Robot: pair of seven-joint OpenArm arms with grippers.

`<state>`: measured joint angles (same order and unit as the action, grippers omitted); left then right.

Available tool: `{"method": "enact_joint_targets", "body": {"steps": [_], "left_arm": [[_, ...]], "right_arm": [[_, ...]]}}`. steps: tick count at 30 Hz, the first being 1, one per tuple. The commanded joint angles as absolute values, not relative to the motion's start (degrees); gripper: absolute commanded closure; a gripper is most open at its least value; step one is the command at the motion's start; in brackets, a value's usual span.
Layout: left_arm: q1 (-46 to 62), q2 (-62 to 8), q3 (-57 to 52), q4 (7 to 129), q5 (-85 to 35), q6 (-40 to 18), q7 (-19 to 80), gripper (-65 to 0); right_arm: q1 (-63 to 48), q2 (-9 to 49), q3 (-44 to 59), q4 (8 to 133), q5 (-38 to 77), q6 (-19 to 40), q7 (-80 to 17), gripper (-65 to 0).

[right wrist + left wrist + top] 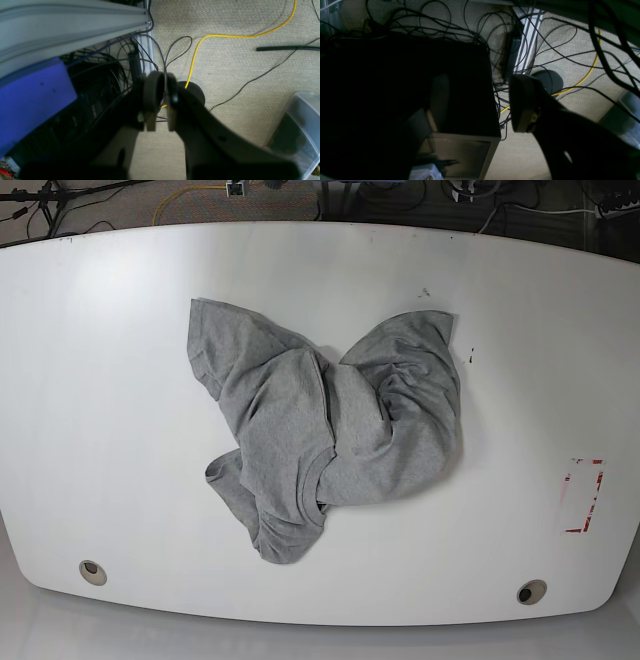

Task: Fold the T-shirt properly

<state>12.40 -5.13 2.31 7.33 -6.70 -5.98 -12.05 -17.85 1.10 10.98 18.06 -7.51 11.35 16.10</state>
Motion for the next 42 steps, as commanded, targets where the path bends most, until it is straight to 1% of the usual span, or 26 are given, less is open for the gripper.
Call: {"method": "enact_joint_targets", "body": {"steps": [1, 8, 10, 20, 22, 32, 34, 42], "left_arm": [[13.7, -5.4, 2.3, 8.3, -6.7, -5.9, -12.1, -35.0], [16.9, -5.5, 2.5, 12.8, -6.8, -5.9, -12.0, -34.8], [18.9, -5.7, 2.3, 15.7, -6.8, -5.8, -12.5, -34.6], [21.6, -6.4, 2.0, 18.7, -6.9, -5.7, -13.0, -33.8], [24.6, -6.9, 2.0, 22.7, -7.3, -5.8, -13.5, -33.5], [29.4, -7.5, 1.9, 28.5, -7.5, -5.8, -14.6, -32.7], [31.8, -7.7, 2.0, 33.1, -7.4, -6.1, -14.4, -32.9], [35.1, -7.7, 1.9, 38.0, -7.8, -6.5, -14.0, -33.2]], "right_arm": [[-18.4, 1.2, 11.0, 18.2, -7.5, 11.4, 16.7, -5.8], [-19.2, 1.2, 11.0, 18.8, -7.4, 11.4, 16.9, -5.8], [-19.2, 1.1, 11.0, 18.4, -7.7, 11.5, 16.8, -5.6], [-20.4, 1.1, 10.9, 18.3, -7.6, 11.7, 17.5, -5.6], [-23.0, 1.1, 10.9, 21.0, -7.4, 11.5, 17.7, -6.0], [-28.2, 1.1, 11.0, 28.9, -7.6, 11.4, 17.2, -6.1], [-30.4, 1.0, 11.1, 32.6, -7.4, 11.4, 17.6, -6.1], [-33.0, 0.8, 11.2, 36.3, -7.3, 11.3, 17.8, -6.4]]}}
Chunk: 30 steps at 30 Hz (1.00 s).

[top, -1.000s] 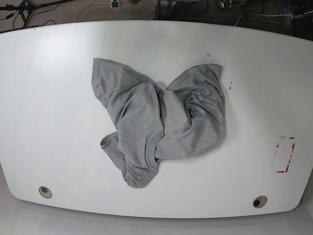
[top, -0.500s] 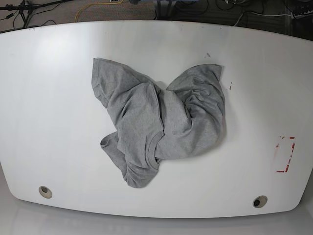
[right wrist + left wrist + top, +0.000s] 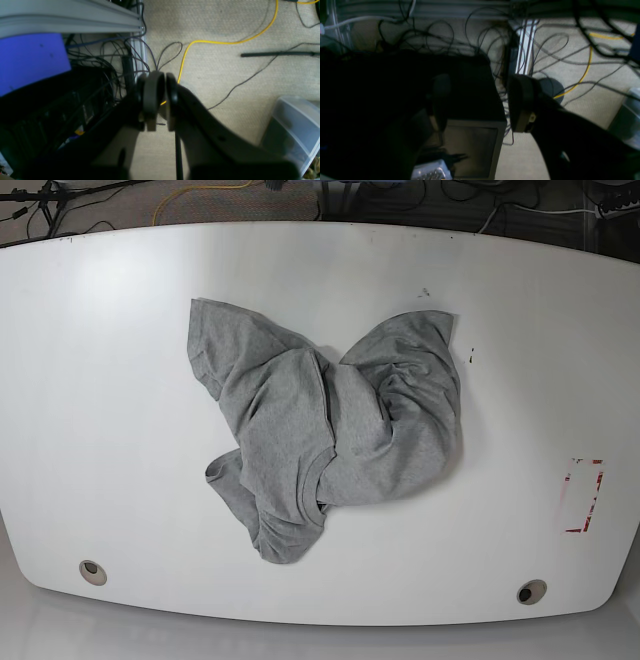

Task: Fold the T-shirt properly

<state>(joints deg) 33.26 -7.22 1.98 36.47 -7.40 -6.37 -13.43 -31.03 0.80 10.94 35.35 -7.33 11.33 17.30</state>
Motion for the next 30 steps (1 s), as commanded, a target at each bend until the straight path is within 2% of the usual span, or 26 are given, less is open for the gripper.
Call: {"method": "enact_joint_targets", "body": {"steps": [1, 11, 30], "left_arm": [[35.4, -7.6, 1.9, 38.6, -7.8, -6.6, -13.9, -33.2], [31.5, -8.6, 2.2, 38.9, -7.1, -6.1, -13.2, -33.8], [33.0, -8.7, 2.0, 39.2, -7.3, -6.2, -13.4, -33.8]], "right_arm": [[-33.2, 0.7, 11.2, 36.6, -7.3, 11.3, 17.9, -6.4], [-29.8, -1.5, 10.7, 36.2, -6.9, 11.5, 16.9, -6.5], [-33.9, -1.6, 10.9, 40.1, -6.9, 11.5, 17.3, -6.5]]}}
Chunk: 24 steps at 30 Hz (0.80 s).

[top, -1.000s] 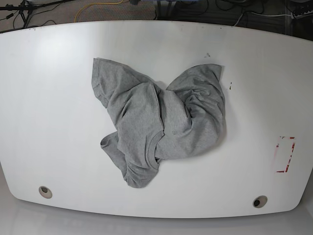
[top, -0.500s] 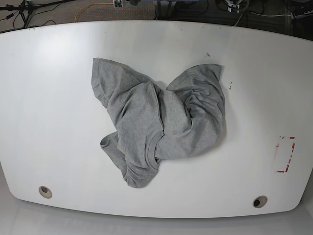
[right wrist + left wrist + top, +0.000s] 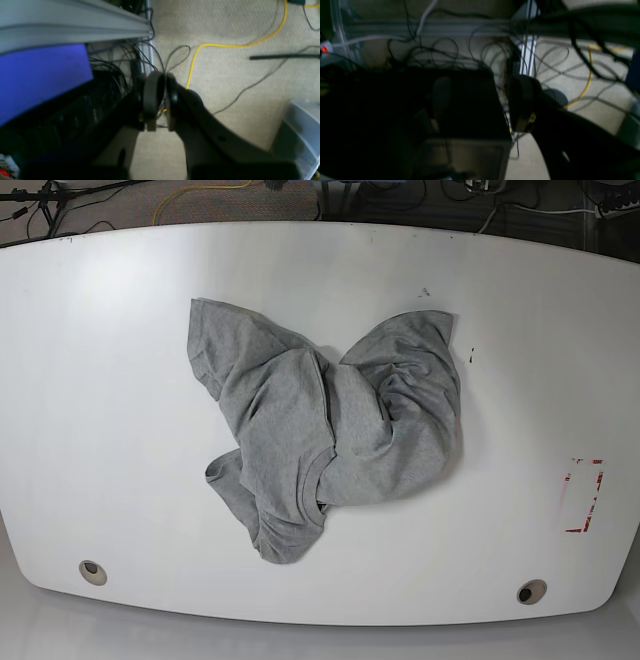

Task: Fold the T-shirt properly

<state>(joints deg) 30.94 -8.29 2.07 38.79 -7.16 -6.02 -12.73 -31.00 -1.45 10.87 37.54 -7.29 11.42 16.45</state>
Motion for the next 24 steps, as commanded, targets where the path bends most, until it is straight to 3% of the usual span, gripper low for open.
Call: {"method": "enact_joint_targets", "body": {"steps": [1, 24], "left_arm": [[33.3, -8.7, 2.0, 39.4, -7.3, -6.2, -13.4, -33.8], [53.3, -10.2, -4.2, 68.7, -7.4, -6.2, -13.0, -33.8]], "right_arm": [[-34.4, -1.6, 10.9, 40.7, -6.9, 11.5, 17.3, -6.5], [-49.2, -1.6, 10.6, 59.0, -1.7, 11.6, 17.1, -6.5]]}}
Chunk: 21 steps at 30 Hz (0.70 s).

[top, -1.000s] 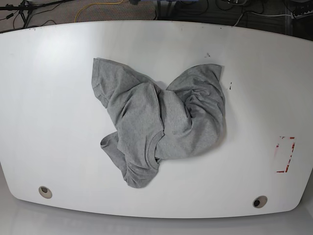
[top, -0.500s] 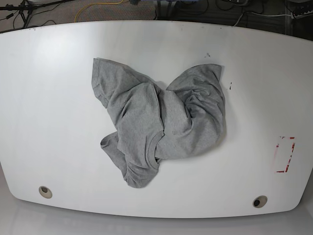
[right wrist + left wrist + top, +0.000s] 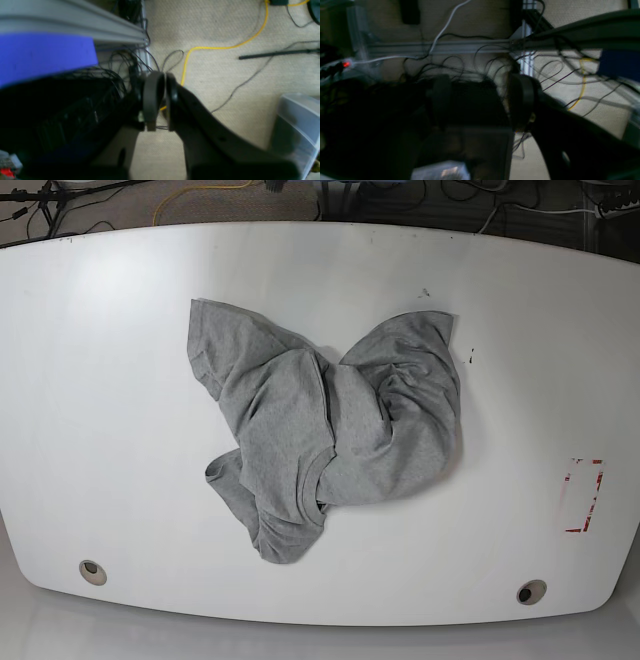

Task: Fold the T-shirt properly

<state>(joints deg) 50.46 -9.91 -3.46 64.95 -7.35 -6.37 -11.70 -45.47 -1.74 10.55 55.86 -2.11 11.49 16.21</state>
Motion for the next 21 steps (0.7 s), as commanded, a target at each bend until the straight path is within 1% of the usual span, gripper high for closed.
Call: {"method": "enact_joint_targets", "body": {"steps": [1, 10, 21], "left_arm": [[54.1, -10.2, -4.5, 69.9, -7.4, -6.2, -13.0, -33.8], [62.9, -10.2, -5.7, 81.8, -7.4, -6.2, -13.0, -33.8], [72.9, -10.2, -9.2, 97.5, -7.4, -6.2, -13.0, -33.8]], "right_arm": [[-49.9, -1.6, 10.6, 60.0, -1.7, 11.6, 17.1, -6.5], [-56.7, -1.8, 10.6, 69.3, -1.5, 11.6, 17.0, -6.5], [-65.5, -4.3, 10.6, 83.9, -1.4, 11.6, 17.0, -6.5]]}}
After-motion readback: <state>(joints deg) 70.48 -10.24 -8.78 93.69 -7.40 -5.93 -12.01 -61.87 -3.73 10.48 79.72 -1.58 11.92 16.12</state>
